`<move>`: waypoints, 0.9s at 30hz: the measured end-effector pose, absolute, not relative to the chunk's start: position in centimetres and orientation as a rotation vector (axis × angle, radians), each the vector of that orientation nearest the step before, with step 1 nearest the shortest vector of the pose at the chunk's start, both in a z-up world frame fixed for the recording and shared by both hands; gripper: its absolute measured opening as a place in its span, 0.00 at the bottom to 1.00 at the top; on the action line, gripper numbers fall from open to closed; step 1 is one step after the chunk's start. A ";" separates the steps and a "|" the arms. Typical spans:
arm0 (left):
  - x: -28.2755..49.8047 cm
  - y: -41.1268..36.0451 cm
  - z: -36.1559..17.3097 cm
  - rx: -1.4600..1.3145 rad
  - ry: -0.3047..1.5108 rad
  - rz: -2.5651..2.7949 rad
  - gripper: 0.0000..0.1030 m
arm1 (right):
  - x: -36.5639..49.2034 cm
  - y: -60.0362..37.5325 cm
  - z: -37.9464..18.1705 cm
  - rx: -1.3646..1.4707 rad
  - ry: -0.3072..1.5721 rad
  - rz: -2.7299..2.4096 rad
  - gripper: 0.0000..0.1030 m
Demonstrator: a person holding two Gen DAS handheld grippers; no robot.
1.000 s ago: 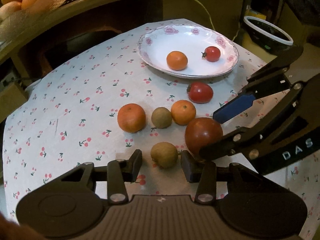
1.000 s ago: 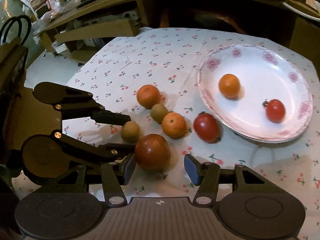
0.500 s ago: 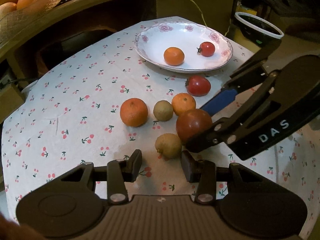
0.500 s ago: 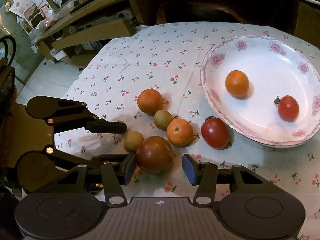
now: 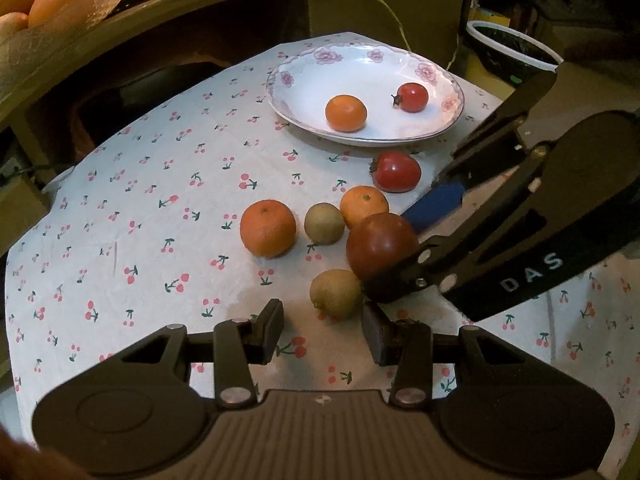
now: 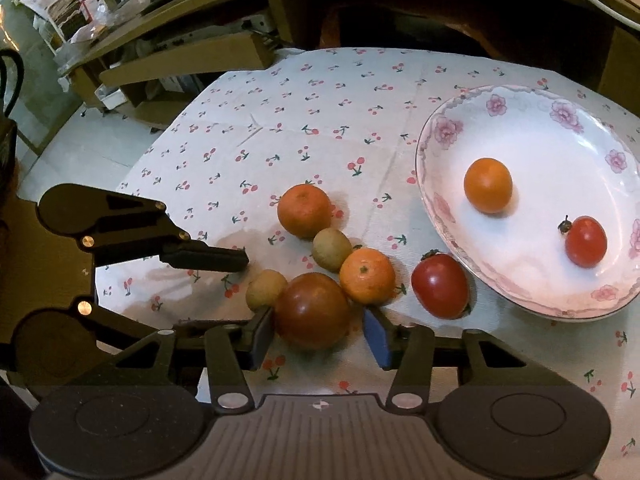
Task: Organize fruits
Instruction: 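Move the left tool to a kiwi while the right tool reaches the large dark tomato, then close the left tool on the kiwi while the right tool grasps the dark tomato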
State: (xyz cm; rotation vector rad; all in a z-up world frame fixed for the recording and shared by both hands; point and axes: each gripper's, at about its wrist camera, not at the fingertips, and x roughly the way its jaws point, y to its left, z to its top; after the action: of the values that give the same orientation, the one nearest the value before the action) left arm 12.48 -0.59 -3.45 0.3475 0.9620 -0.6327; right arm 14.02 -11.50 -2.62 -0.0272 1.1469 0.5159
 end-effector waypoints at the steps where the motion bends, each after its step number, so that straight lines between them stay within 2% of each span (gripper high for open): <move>1: 12.5 -0.6 -3.4 0.345 0.961 -0.635 0.47 | 13.9 -11.4 -2.5 -0.037 1.147 0.519 0.40; 4: 12.6 -0.6 -3.5 0.342 0.960 -0.635 0.47 | 13.6 -11.5 -2.4 -0.042 1.149 0.533 0.37; 16: 12.9 -2.3 -3.6 0.331 0.953 -0.591 0.46 | 11.9 -14.6 -2.0 -0.080 1.133 0.440 0.38; 23: 12.4 -3.2 -3.5 0.332 0.955 -0.545 0.34 | 11.6 -15.1 -1.9 -0.086 1.125 0.444 0.38; 27: 11.9 -3.6 -3.3 0.337 0.967 -0.515 0.34 | 11.6 -14.8 -2.2 -0.098 1.113 0.437 0.42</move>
State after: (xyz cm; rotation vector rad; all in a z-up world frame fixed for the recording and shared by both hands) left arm 11.95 -3.55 -3.30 0.3368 0.9667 -0.5150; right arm 11.63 -14.81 -2.20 -0.0977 1.1131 0.4370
